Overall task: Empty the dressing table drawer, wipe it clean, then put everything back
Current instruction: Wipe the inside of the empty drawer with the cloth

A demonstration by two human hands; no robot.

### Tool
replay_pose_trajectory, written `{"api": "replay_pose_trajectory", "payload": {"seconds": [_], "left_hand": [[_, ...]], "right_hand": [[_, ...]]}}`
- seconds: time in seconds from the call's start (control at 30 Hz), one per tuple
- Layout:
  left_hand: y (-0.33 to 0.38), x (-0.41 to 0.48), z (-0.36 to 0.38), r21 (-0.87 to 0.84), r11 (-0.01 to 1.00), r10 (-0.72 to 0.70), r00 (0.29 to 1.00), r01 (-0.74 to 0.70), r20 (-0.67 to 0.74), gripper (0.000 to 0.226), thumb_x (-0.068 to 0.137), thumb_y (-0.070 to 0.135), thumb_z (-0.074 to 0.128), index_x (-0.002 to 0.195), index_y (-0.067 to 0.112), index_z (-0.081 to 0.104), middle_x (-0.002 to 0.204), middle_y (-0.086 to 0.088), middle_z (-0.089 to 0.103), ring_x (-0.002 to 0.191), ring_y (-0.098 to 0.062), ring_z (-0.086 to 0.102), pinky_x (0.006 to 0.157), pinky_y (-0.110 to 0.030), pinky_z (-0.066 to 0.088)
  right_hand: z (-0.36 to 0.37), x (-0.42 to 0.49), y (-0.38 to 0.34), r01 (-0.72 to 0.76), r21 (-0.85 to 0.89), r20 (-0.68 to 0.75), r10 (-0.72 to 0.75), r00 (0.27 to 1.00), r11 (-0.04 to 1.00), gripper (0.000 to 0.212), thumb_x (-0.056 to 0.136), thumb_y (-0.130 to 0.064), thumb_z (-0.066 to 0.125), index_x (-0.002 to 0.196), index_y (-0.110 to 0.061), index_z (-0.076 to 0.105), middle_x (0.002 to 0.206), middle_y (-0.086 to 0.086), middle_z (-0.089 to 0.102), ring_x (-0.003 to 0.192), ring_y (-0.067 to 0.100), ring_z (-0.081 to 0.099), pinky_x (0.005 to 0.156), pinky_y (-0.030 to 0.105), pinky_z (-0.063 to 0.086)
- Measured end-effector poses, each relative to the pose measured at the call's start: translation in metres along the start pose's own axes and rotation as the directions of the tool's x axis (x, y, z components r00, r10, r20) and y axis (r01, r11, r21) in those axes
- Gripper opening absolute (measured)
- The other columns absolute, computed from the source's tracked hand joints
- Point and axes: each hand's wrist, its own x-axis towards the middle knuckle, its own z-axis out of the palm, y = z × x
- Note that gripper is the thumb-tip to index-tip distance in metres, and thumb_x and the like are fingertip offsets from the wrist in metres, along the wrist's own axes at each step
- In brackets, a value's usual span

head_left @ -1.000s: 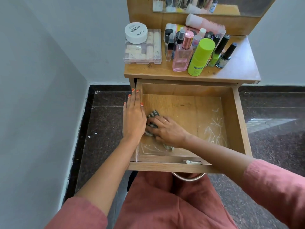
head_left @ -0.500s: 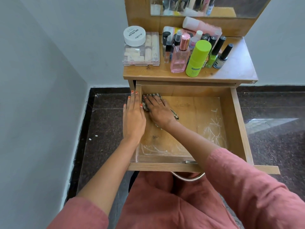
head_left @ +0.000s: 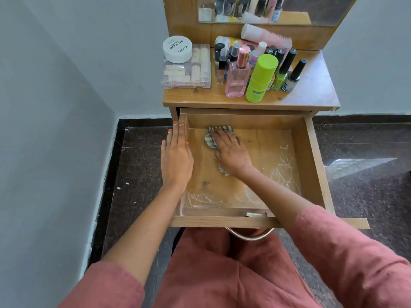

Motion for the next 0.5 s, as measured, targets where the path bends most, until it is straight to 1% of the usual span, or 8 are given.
{"api": "replay_pose_trajectory", "payload": {"seconds": [0.13,0.2,0.3,0.4,0.5], "left_hand": [[0.001,-0.001,-0.001,-0.024,1.0,0.001,1.0,-0.001,0.006,0.046,0.1,0.014,0.022,0.145,0.011,0.017,0.155,-0.005,0.014,0.144,-0.019,0.013,0.118,-0.035,0.011],[0.001,-0.001,-0.001,-0.024,1.0,0.003,1.0,-0.003,0.002,0.046,0.1,0.013,0.022,0.145,0.01,0.017,0.155,-0.006,0.014,0.144,-0.019,0.013,0.118,-0.034,0.01],[0.001,-0.001,0.0,-0.025,1.0,0.007,1.0,-0.007,0.001,0.045,0.1,0.013,0.022,0.145,0.009,0.017,0.155,-0.006,0.014,0.144,-0.02,0.013,0.118,-0.034,0.01],[0.001,-0.001,0.0,-0.017,1.0,0.012,1.0,-0.012,-0.002,0.045,0.1,0.013,0.022,0.145,0.009,0.017,0.155,-0.007,0.014,0.144,-0.02,0.013,0.118,-0.034,0.01],[0.001,-0.001,0.0,-0.019,1.0,0.011,1.0,-0.011,-0.005,0.045,0.1,0.013,0.022,0.145,0.009,0.017,0.155,-0.007,0.014,0.144,-0.02,0.012,0.118,-0.034,0.009]], "right_hand": [[-0.01,-0.017,0.033,-0.112,0.021,0.032,0.111,0.993,0.994,0.054,0.097,-0.024,0.029,0.147,-0.018,0.009,0.156,0.0,0.01,0.144,0.019,0.006,0.116,0.042,-0.002],[-0.013,-0.025,0.05,-0.174,0.031,0.031,0.173,0.984,0.984,0.053,0.098,-0.024,0.028,0.147,-0.019,0.008,0.157,0.0,0.007,0.144,0.018,0.003,0.116,0.045,-0.004],[-0.014,-0.038,0.077,-0.273,0.069,-0.015,0.275,0.961,0.96,0.053,0.097,-0.023,0.03,0.146,-0.018,0.011,0.156,0.003,0.009,0.145,0.02,0.004,0.116,0.043,-0.002],[-0.014,-0.044,0.098,-0.391,0.14,-0.037,0.399,0.916,0.91,0.054,0.096,-0.018,0.033,0.146,-0.012,0.013,0.155,0.01,0.011,0.144,0.023,0.007,0.117,0.038,0.004],[-0.013,-0.043,0.099,-0.424,0.224,-0.016,0.438,0.899,0.878,0.054,0.096,-0.014,0.033,0.146,-0.01,0.014,0.155,0.011,0.013,0.143,0.025,0.008,0.117,0.037,0.008]]}}
